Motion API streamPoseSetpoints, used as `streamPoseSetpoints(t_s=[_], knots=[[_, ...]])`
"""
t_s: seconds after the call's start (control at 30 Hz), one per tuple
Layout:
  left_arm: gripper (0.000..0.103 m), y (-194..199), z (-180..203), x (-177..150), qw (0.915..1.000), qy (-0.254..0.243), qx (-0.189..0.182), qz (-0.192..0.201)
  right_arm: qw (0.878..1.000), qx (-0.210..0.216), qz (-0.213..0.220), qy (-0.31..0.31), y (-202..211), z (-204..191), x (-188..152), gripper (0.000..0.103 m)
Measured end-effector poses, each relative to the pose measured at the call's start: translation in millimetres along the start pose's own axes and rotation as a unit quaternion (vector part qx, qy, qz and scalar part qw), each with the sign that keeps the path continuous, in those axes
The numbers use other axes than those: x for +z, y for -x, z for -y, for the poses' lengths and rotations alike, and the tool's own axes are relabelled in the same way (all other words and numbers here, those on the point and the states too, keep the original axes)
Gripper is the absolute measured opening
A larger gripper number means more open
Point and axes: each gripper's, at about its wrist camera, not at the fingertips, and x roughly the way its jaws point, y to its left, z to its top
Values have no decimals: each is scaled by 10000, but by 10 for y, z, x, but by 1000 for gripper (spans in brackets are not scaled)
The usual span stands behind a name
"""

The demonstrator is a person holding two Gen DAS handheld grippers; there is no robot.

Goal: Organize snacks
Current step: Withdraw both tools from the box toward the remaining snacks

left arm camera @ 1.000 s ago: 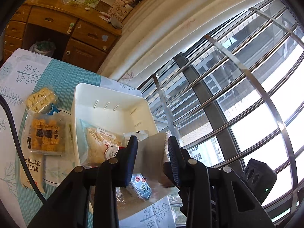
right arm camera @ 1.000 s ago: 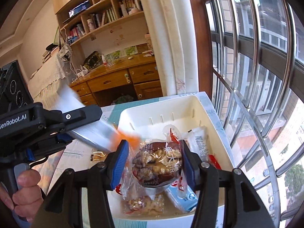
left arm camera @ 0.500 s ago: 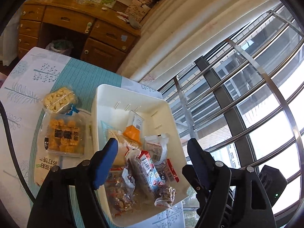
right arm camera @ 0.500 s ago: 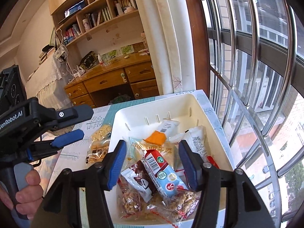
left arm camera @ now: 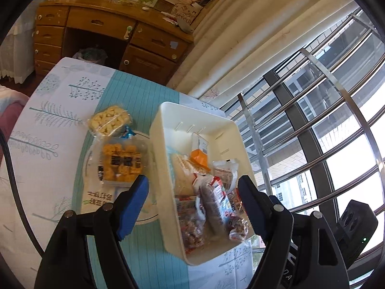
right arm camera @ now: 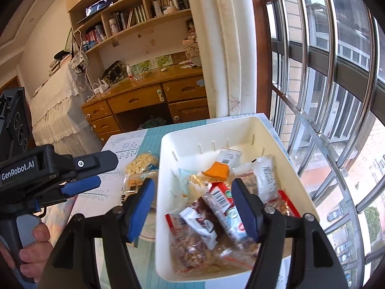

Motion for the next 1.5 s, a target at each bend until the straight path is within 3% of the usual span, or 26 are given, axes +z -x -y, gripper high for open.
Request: streamPoseSetpoints(t_s=[0.83, 1.13, 1.27, 1.5], knots=[[75, 751, -1237, 203, 9962, -488, 557, -452, 9993, -133, -121, -335, -146, -1357, -385, 67], [75, 743, -1545, 434, 9926, -644, 756, -705, 9979, -288, -307, -485, -331, -1581, -509, 68], [75, 675, -1611, 535, 9903, -704, 913, -775, 9975, -307, -401, -502, -411, -1603, -588, 79], [75, 387, -1661, 692, 9809, -802, 1424, -1054, 9961, -249, -758, -385, -599, -1585, -712, 80]])
